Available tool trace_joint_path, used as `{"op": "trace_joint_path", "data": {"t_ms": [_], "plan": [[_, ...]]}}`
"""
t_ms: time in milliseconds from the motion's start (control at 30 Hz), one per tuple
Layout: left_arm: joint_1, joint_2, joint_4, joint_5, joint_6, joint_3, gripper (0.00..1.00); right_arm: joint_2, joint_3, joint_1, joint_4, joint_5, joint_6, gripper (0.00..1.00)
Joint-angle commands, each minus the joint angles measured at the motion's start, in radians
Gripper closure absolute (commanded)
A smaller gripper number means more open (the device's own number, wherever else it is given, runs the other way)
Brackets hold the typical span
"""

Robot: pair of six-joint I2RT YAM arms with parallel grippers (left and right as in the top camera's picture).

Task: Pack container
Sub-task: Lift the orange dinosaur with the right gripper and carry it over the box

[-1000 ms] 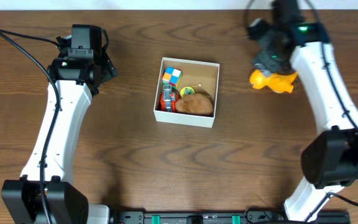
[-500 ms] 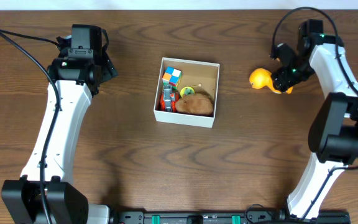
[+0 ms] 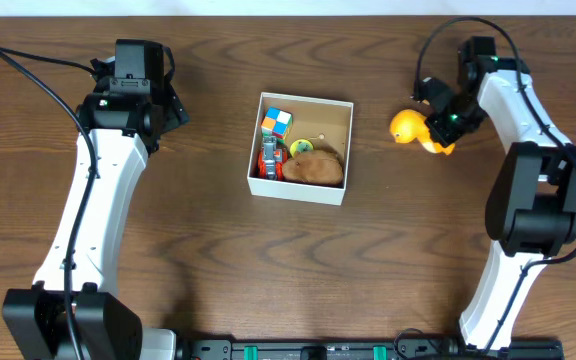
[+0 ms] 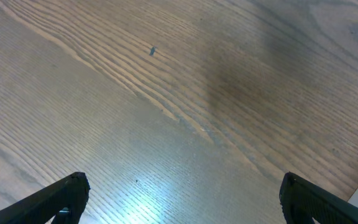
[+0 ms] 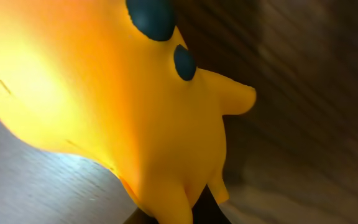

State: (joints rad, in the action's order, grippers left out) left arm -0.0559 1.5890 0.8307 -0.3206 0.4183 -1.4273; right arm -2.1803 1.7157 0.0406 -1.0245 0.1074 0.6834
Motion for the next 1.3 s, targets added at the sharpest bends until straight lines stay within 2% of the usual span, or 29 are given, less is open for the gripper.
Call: {"op": "trace_joint_path", "data": {"t_ms": [0, 300, 467, 767, 933, 1267], "plan": [[0.000, -0.016, 0.003, -0.009, -0.005, -0.017, 0.02, 0.095, 0.031, -0.050, -0.004, 0.053, 0.006, 0.99], [0.000, -0.016, 0.003, -0.008, -0.005, -0.017, 0.02, 0.384, 0.042, -0.185, 0.043, 0.054, 0.006, 0.99], [0.000, -0.016, 0.003, -0.008, -0.005, -0.017, 0.02, 0.443, 0.042, -0.280, 0.048, 0.055, 0.006, 0.99], [0.000, -0.016, 0.003, -0.008, -0.005, -0.017, 0.02, 0.343, 0.038, -0.426, 0.126, 0.049, 0.005, 0.99], [0.000, -0.016, 0.003, -0.008, -0.005, -0.017, 0.01, 0.274, 0.038, -0.442, 0.203, 0.020, -0.071, 0.99], [0.000, -0.016, 0.003, -0.008, -0.005, -0.017, 0.02, 0.182, 0.038, -0.441, 0.205, -0.025, -0.124, 0.98]]}}
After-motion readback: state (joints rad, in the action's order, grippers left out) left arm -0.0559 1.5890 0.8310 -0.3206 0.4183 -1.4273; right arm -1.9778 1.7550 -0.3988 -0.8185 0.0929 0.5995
